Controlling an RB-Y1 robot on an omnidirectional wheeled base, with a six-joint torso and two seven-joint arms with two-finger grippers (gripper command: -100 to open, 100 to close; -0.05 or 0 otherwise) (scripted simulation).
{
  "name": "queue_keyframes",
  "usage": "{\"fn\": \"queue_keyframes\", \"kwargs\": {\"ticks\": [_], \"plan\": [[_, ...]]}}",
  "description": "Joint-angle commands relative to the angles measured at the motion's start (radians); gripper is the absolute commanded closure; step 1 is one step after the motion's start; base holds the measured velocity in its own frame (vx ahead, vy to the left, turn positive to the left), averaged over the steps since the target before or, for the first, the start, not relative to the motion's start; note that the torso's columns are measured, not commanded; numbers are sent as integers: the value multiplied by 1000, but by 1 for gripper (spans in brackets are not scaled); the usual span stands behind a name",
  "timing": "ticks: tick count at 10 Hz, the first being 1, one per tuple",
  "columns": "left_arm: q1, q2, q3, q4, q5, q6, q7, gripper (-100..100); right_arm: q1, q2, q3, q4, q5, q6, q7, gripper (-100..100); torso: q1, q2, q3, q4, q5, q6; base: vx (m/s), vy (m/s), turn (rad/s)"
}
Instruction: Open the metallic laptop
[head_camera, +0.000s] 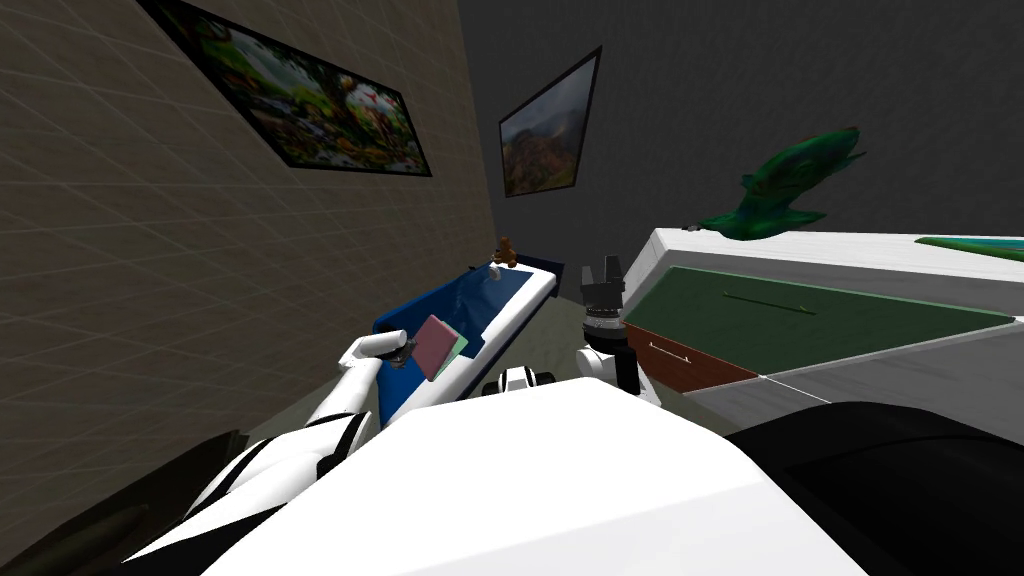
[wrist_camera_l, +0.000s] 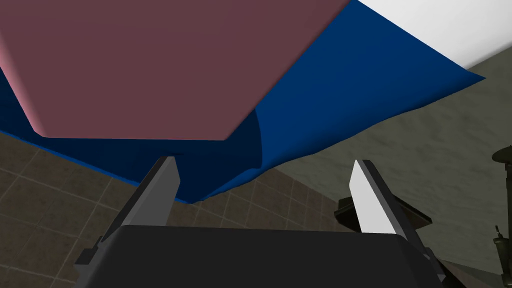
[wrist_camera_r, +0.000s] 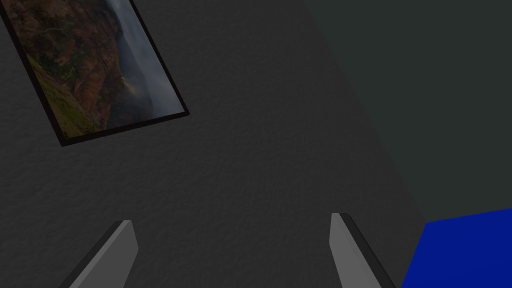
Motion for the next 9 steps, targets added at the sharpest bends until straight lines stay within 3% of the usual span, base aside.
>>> {"fn": "queue_keyframes", "kwargs": {"ticks": [1,3,4,5,6,8,9], "plan": [[-53,22,-3,71,19,48,-36,-100,0,0,0,0,0,0,0,0,0,0,0,0,0,0,-17,12,-45],[-123,51,-8,144,43,103,-80,-100,0,0,0,0,0,0,0,0,0,-1,0,0,0,0,-16,13,-76],[-123,51,-8,164,43,103,-80,-100,0,0,0,0,0,0,0,0,0,0,0,0,0,0,-12,15,-40],[-156,64,-11,199,55,130,-101,-100,0,0,0,0,0,0,0,0,0,0,0,0,0,-1,-7,13,-56],[-156,64,-11,209,55,130,-101,-100,0,0,0,0,0,0,0,0,0,-1,0,0,0,0,-5,12,-33],[-220,90,-15,281,76,180,-140,-100,0,0,0,0,0,0,0,0,0,0,0,0,0,0,-10,16,-66],[-220,90,-15,295,76,180,-140,-100,0,0,0,0,0,0,0,0,0,0,0,0,0,0,-9,16,-33]]}}
